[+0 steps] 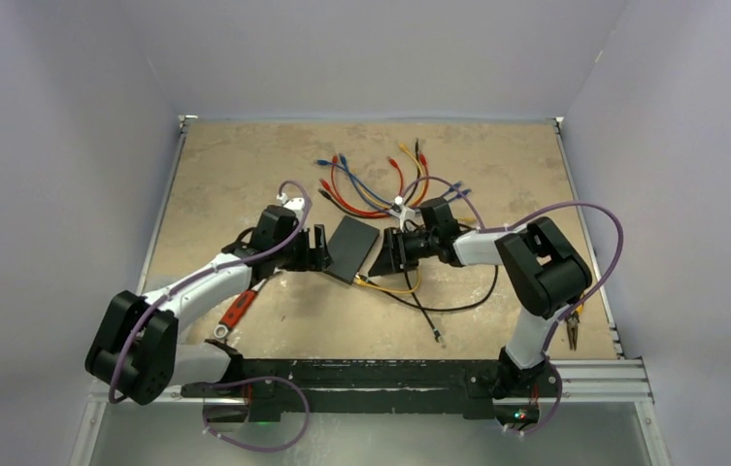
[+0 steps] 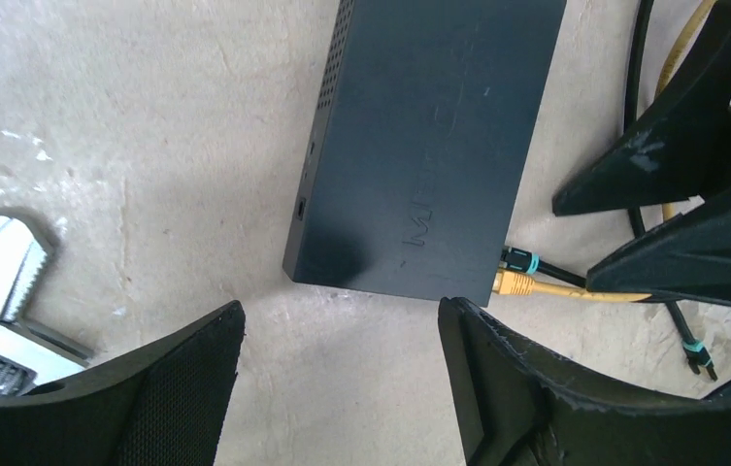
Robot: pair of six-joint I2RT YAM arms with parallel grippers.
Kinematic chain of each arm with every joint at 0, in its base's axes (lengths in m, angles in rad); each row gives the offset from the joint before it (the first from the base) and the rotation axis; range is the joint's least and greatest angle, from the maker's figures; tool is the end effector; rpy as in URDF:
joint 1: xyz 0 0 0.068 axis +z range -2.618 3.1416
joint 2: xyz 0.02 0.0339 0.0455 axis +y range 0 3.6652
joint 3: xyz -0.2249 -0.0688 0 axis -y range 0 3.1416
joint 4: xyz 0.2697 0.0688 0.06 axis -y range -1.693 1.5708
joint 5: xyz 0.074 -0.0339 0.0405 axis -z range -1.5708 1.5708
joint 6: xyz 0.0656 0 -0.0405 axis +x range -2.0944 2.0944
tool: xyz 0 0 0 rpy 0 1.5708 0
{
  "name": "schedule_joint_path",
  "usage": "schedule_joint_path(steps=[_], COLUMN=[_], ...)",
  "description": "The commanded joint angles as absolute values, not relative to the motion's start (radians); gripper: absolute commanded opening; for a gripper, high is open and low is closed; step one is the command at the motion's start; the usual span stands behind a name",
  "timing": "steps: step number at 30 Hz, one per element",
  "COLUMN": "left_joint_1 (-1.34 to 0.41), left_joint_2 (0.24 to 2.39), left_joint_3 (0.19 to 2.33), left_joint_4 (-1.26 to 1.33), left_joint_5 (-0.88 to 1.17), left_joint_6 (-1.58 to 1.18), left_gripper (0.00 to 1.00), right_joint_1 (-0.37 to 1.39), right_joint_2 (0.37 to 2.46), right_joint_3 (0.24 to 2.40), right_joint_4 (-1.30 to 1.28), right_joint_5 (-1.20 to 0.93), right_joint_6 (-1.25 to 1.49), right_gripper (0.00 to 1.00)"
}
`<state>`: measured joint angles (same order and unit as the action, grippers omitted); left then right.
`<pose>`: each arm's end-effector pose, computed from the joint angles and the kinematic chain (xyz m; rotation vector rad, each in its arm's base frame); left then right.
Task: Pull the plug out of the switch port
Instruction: Pull the connector from the switch port.
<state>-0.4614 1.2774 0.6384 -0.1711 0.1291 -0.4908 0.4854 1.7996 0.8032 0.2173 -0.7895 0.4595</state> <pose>0.2676 -0.1425 0.1154 0.0274 2.4581 -0.5915 0.2909 0.2061 0.0543 -0.4563 2.4338 1.3689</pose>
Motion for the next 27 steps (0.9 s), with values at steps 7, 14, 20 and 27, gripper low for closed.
schedule_joint_path(steps=[7, 14, 20, 27], left_joint_1=[-0.456, -0.456, -0.456, -0.456], left_joint_2=[1.382, 1.462, 1.48, 1.476], left_joint_3=[0.727, 0.689, 0.664, 0.616], left_joint_4=[-0.181, -0.051, -0.018, 0.024], left_joint_5=[0.063, 0.125, 0.175, 0.21], left_joint_6=[-0.412, -0.433, -0.465, -0.509], left_gripper=[0.72, 0.7, 0.58, 0.36], right_joint_1=[0.485, 0.486, 0.487, 0.492], right_joint_2=[1.814, 1.881, 1.942, 1.997], right_joint_3=[0.713, 0.67, 0.681, 0.698], right_joint_4=[0.318, 0.446, 0.572, 0.741], right_joint_5=[-0.857, -0.924, -0.971, -0.997], right_joint_6=[0.52, 0.598, 0.687, 0.813], right_gripper=[0.52, 0.48, 0.44, 0.42])
